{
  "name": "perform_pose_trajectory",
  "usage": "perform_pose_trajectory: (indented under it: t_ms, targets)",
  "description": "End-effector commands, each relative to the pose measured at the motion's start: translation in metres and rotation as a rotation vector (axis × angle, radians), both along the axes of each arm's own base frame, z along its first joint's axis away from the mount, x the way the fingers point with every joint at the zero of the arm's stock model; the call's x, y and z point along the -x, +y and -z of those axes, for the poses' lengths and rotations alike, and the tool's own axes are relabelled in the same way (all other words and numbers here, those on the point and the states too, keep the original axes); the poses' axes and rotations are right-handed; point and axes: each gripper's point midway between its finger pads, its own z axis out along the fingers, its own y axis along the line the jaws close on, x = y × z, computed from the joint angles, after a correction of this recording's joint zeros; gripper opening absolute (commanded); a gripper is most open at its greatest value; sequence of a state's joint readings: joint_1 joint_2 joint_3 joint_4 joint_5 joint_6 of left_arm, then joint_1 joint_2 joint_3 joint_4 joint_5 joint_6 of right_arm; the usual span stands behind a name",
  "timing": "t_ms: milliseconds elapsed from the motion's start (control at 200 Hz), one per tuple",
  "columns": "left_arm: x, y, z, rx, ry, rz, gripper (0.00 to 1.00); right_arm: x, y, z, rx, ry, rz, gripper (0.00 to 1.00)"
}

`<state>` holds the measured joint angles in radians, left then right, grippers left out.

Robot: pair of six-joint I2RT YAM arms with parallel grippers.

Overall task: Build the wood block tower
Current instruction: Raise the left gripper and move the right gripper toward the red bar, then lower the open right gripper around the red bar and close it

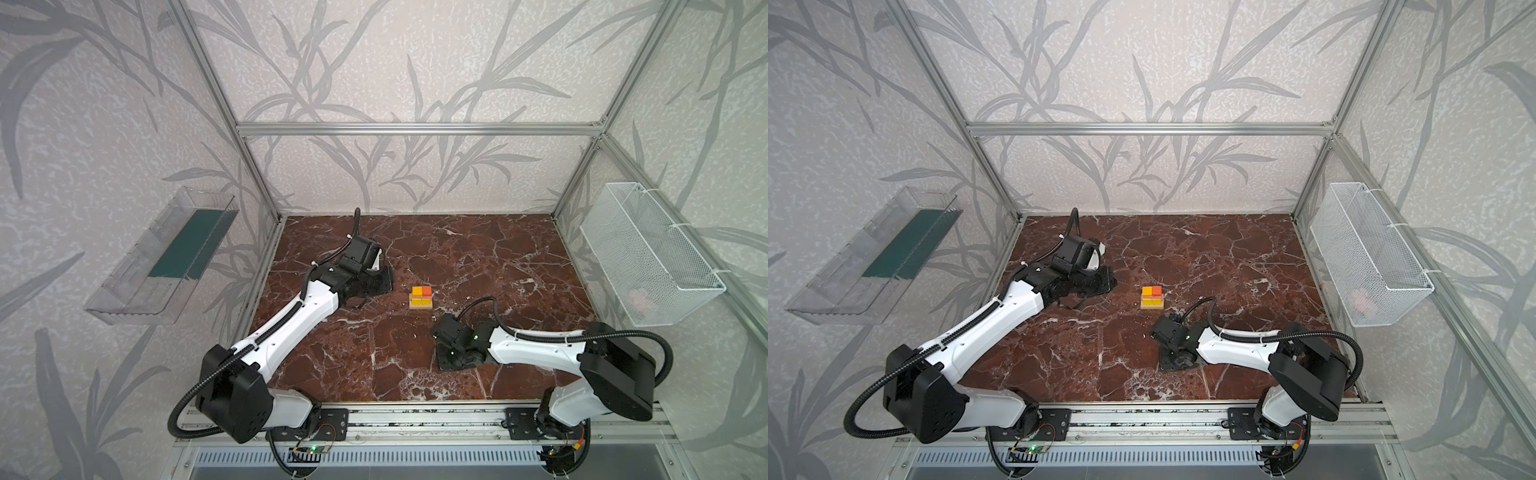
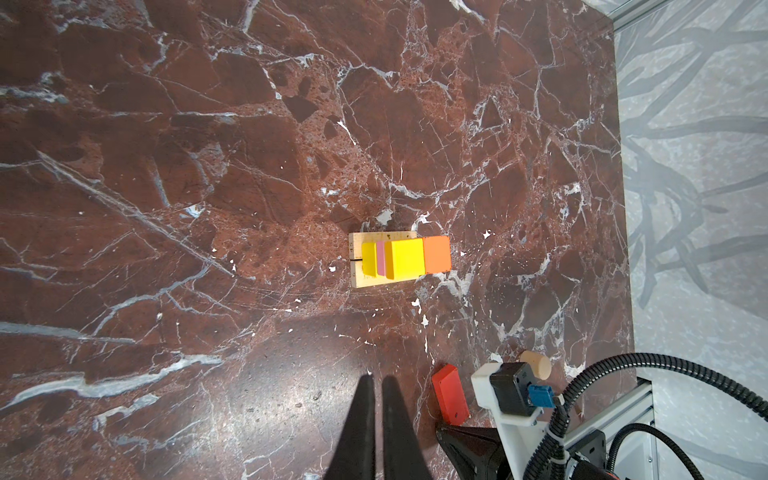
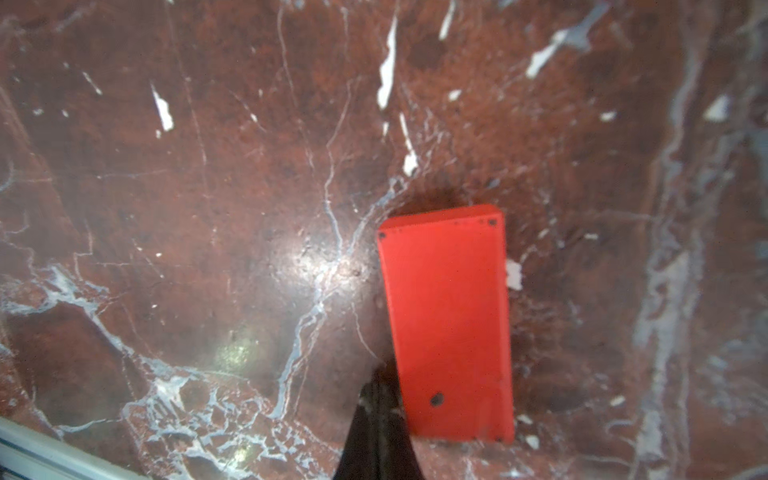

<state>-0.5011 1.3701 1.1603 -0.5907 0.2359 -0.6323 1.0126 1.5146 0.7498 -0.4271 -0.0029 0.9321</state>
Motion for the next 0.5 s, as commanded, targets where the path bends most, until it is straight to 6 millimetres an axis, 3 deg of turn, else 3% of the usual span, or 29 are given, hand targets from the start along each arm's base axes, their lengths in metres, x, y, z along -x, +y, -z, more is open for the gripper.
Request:
perform_pose_trajectory:
  t_ms: [0,190,495]
  targets:
    - [0.001,0.004,-0.002,0.001,-0.009,-0.021,0.07,0.002,-0.021,-0.001,0.077,-0.011,0.025,0.00]
    - [0.000,0.004,-0.001,-0.004,-0.006,-0.021,0.07,-0.010,-0.048,-0.009,0.146,-0.041,0.051,0.00]
    - [-0.001,0.003,-0.001,-0.002,-0.007,-0.019,0.07,-0.024,-0.060,-0.028,0.199,-0.072,0.036,0.00]
